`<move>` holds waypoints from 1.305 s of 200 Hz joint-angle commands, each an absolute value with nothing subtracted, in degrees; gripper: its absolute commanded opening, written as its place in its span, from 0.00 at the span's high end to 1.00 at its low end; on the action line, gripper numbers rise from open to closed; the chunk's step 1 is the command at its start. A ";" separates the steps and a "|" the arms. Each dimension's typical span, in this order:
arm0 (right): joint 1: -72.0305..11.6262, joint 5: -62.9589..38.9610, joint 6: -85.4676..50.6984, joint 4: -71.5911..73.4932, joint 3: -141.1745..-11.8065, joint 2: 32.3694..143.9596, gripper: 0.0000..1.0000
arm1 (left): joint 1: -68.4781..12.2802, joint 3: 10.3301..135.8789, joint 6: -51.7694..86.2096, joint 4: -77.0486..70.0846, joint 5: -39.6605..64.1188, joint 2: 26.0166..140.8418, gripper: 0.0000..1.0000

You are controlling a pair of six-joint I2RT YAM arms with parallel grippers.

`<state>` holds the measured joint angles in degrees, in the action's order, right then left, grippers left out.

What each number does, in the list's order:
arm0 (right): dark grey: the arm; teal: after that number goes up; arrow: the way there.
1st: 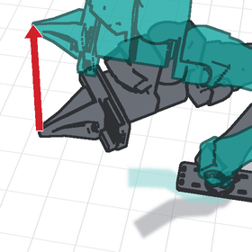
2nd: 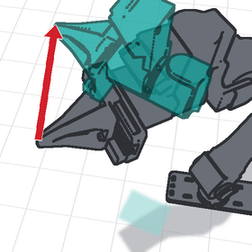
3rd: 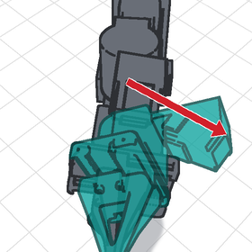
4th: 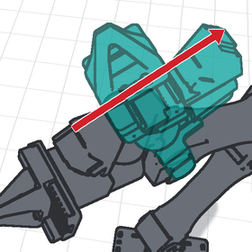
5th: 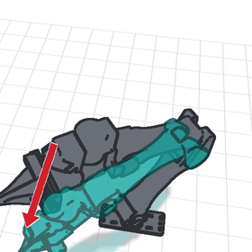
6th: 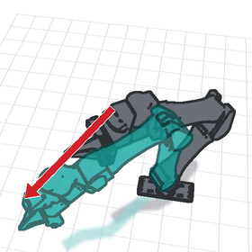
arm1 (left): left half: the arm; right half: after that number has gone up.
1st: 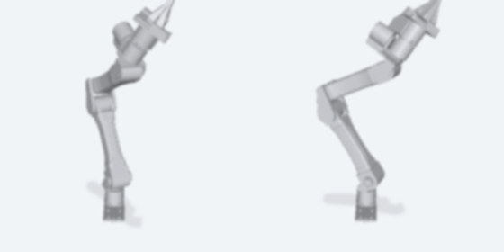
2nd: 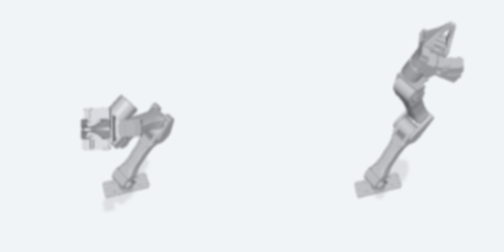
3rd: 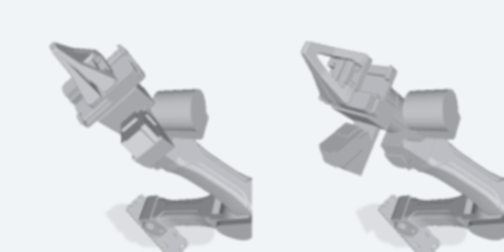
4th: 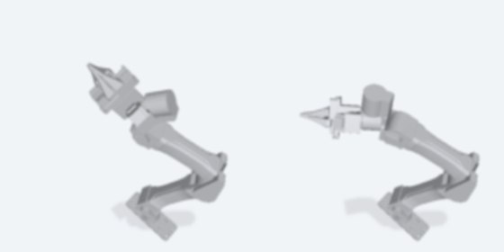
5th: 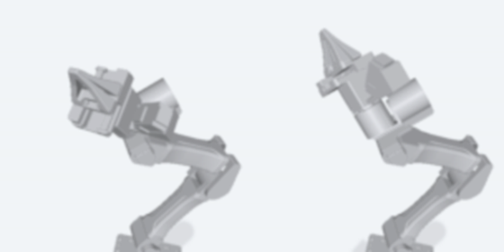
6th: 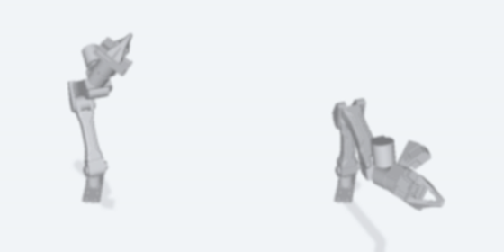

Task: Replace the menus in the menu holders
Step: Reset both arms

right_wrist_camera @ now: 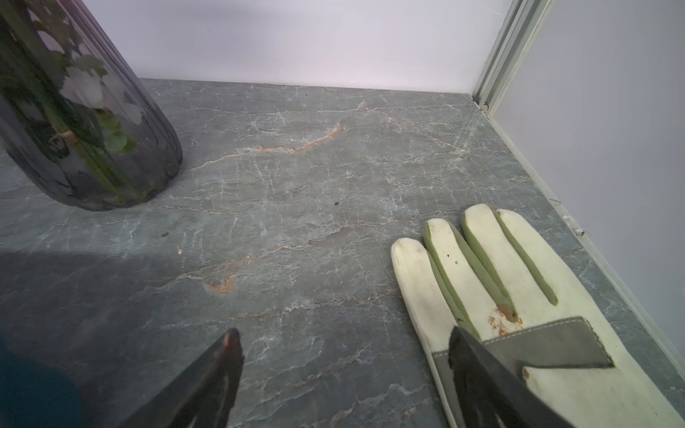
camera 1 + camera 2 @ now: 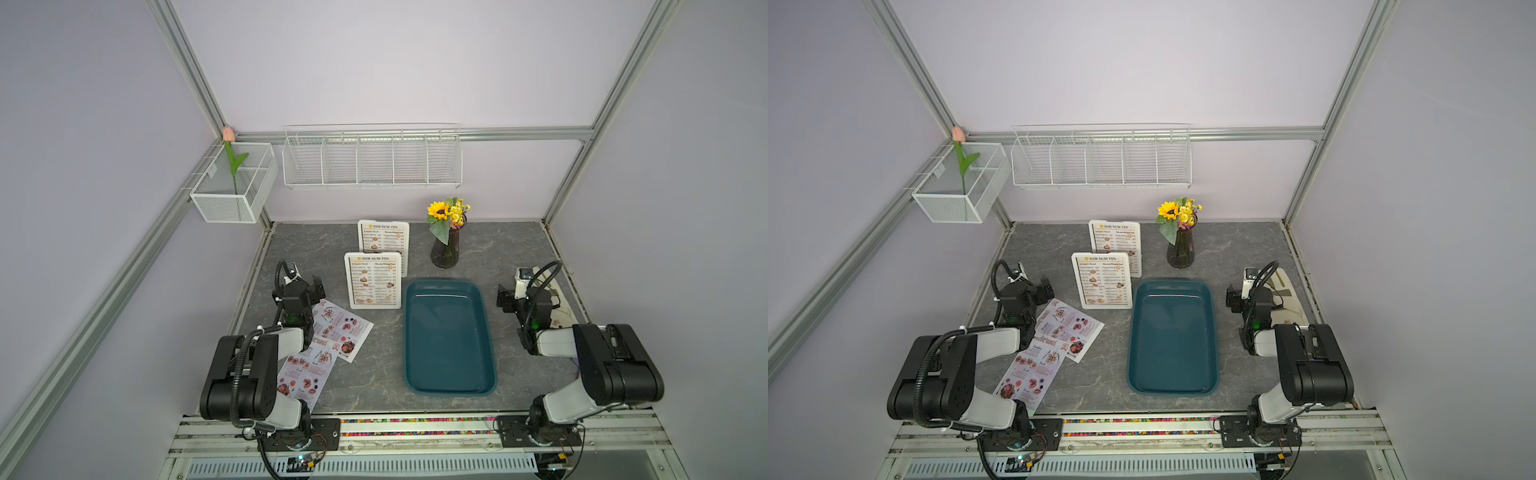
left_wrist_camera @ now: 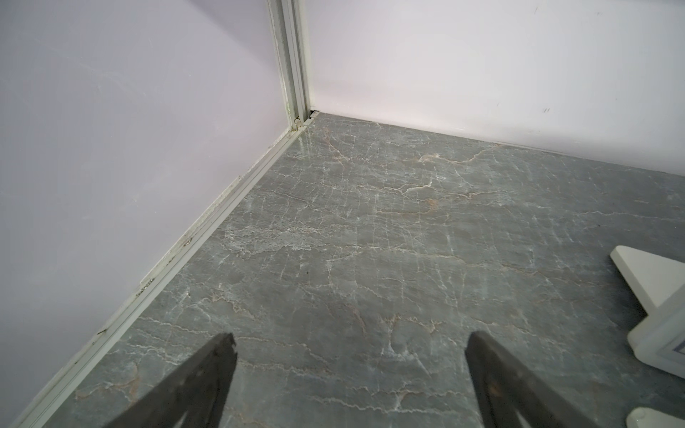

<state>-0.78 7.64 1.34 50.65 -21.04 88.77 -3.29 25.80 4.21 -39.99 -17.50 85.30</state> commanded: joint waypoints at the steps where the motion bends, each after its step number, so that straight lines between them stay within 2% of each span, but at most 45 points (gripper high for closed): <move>1: -0.51 7.12 1.67 52.29 -21.41 88.51 0.11 | -3.52 25.89 3.14 -41.05 -17.01 85.81 0.01; 59: -0.52 7.12 1.76 52.39 -21.27 88.41 0.11 | -3.56 25.49 2.99 -41.54 -16.38 85.76 0.01; 81: -0.45 7.12 1.76 52.39 -21.27 88.42 0.11 | -3.02 20.67 5.33 -47.77 -19.36 83.55 0.01; 87: -0.49 7.12 1.76 52.47 -21.27 88.42 0.11 | -4.33 19.14 2.33 -50.40 -16.89 83.18 0.01; 95: -0.47 7.12 1.76 52.47 -21.27 88.42 0.11 | -6.58 19.92 -4.88 -51.71 -8.36 85.74 0.01; 113: -0.50 7.10 1.82 52.43 -21.26 88.42 0.11 | -5.19 17.00 3.85 -60.26 -24.88 87.79 0.01; 119: -0.48 7.04 1.78 52.46 -21.27 88.41 0.11 | -3.33 15.95 5.40 -60.95 -22.08 86.91 0.01; 128: -0.51 7.09 1.80 52.40 -21.27 88.42 0.11 | -2.92 17.78 1.26 -56.87 -12.80 86.02 0.02; 135: -0.48 7.05 1.76 52.46 -21.27 88.42 0.11 | -3.68 22.14 -3.54 -48.19 -4.45 86.11 0.01; 141: -0.51 7.04 1.74 52.47 -21.26 88.42 0.11 | -3.45 23.10 -1.13 -44.58 -7.43 85.13 0.02; 162: -0.52 7.07 1.78 52.47 -21.27 88.42 0.11 | -2.46 19.73 5.38 -52.04 -18.64 85.79 0.02; 189: -0.49 7.11 1.76 52.45 -21.28 88.42 0.11 | -2.95 24.11 3.42 -43.71 -15.51 85.89 0.02; 261: -0.52 7.12 1.76 52.47 -21.28 88.42 0.11 | -3.04 24.37 2.79 -44.03 -14.90 86.33 0.02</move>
